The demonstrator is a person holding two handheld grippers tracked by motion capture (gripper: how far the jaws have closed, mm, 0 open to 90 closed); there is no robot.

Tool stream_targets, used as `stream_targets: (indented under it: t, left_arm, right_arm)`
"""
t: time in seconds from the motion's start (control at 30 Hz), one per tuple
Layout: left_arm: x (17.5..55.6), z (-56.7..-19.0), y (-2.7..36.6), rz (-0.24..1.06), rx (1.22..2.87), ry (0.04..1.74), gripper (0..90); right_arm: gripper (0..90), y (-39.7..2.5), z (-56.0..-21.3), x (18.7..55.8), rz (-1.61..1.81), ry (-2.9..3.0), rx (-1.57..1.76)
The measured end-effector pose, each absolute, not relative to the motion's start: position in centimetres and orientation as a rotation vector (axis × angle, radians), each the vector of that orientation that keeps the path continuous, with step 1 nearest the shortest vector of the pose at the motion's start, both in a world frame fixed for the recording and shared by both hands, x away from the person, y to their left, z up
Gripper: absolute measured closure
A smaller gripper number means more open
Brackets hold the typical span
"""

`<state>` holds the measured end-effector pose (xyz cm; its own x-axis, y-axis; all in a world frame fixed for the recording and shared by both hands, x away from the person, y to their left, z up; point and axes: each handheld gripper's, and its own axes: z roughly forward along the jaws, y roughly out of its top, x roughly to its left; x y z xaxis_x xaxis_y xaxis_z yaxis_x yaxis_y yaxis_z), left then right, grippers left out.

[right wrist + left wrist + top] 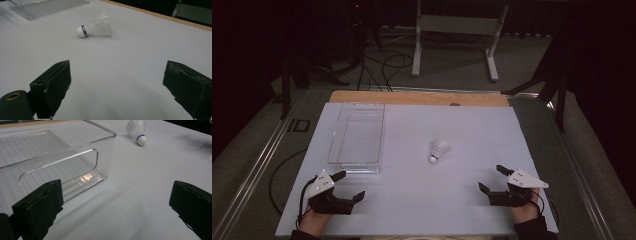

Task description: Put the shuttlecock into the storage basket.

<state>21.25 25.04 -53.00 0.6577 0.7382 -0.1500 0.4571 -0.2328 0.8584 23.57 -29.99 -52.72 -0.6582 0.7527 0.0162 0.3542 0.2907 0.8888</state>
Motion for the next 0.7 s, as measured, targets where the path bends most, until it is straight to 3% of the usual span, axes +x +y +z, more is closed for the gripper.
stream_targets:
  t: [0.7]
  left_arm:
    - [21.74,-52.43,25.15,0.333,1.91,0.982,0.0]
  right_arm:
    - [8.2,-29.9,-52.72,23.52,1.316,2.162,0.994]
